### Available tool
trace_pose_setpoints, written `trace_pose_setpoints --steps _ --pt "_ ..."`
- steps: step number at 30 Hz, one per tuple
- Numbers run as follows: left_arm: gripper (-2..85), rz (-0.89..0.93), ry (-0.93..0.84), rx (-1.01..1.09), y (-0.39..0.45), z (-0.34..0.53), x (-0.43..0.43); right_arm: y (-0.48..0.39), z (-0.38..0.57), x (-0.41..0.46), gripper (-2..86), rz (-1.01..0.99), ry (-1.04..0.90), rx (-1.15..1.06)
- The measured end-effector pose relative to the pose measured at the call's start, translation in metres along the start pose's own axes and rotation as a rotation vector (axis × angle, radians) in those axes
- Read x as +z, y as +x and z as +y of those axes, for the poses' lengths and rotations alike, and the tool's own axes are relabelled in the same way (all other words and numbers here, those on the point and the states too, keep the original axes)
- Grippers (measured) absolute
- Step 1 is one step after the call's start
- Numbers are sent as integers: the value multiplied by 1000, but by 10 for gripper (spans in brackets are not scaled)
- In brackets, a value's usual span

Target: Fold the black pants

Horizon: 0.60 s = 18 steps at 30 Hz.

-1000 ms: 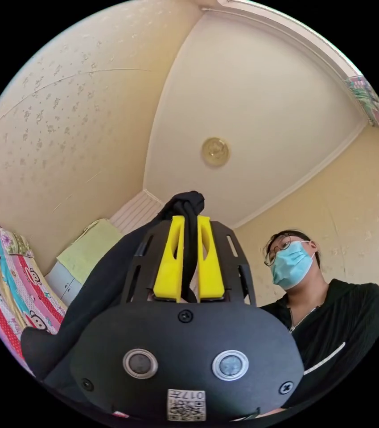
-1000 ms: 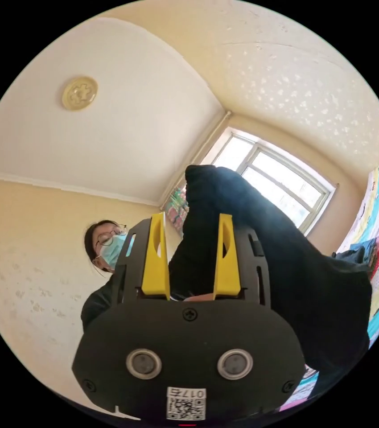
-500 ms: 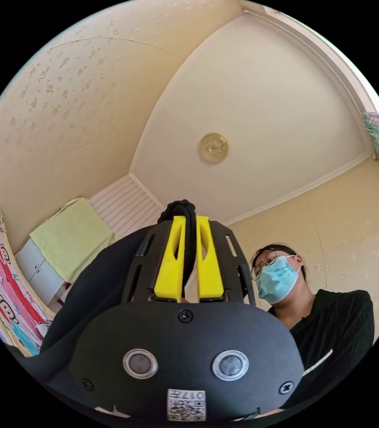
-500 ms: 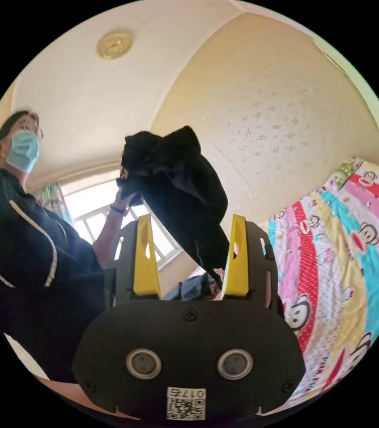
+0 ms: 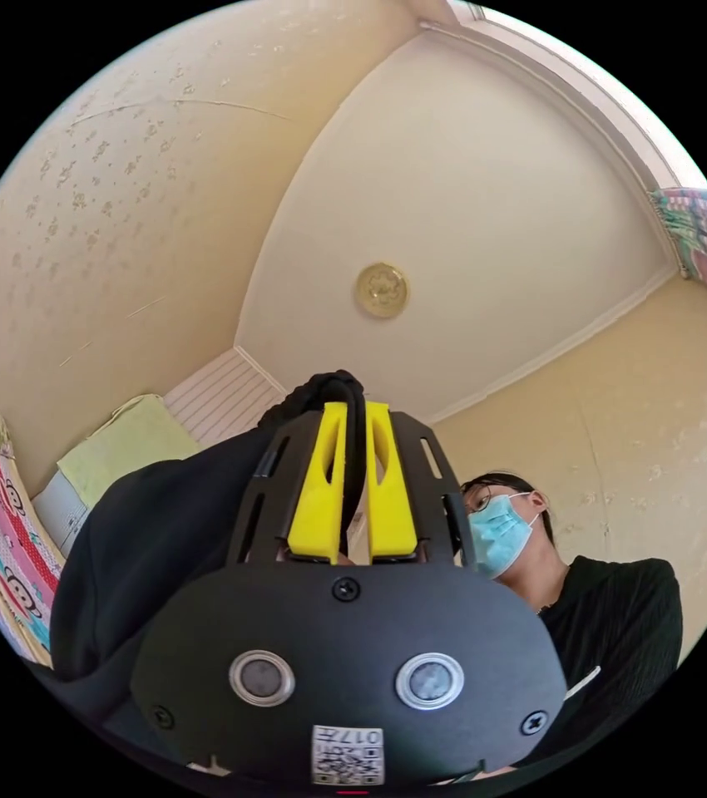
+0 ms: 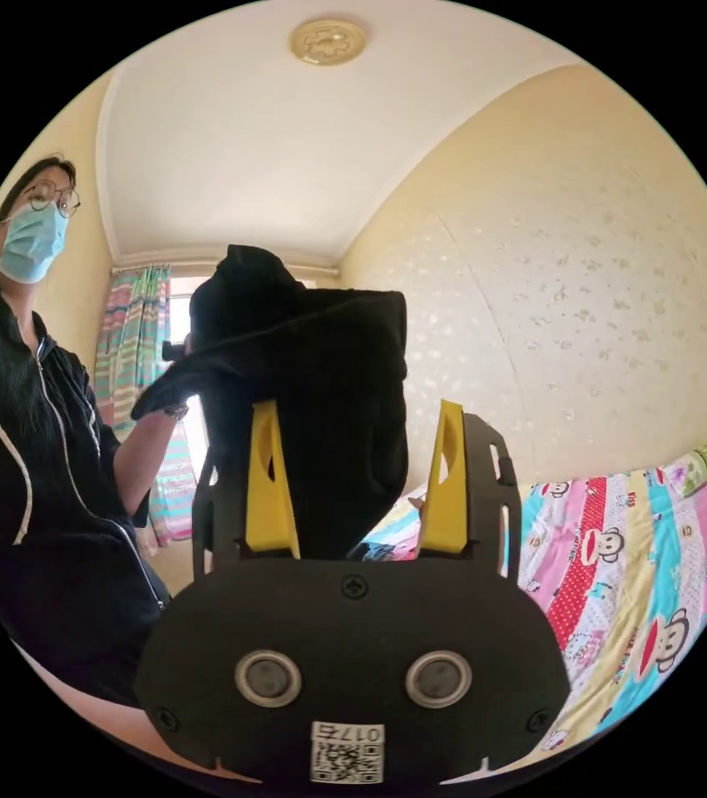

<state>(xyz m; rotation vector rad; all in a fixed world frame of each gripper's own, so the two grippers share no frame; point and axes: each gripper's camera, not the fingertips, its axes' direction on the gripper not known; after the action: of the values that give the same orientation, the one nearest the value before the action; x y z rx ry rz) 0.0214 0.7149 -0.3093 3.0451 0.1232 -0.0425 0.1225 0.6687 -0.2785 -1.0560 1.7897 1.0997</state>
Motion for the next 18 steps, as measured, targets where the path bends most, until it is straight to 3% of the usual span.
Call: trace_pose_setpoints --steps 3,7,9,12,18 --pt "42 -7 33 39 28 3 -12 7 11 51 209 -201 45 72" --pt "43 -40 78 87 64 9 -28 2 19 109 67 -507 78 73" --pt "43 -85 115 129 89 13 -41 -7 15 121 58 -549 92 92" --pt "43 -173 144 192 125 18 -58 -45 -9 125 57 -467 91 -30" --pt "45 -441 112 418 207 23 -57 -151 -116 148 52 -268 -188 -348"
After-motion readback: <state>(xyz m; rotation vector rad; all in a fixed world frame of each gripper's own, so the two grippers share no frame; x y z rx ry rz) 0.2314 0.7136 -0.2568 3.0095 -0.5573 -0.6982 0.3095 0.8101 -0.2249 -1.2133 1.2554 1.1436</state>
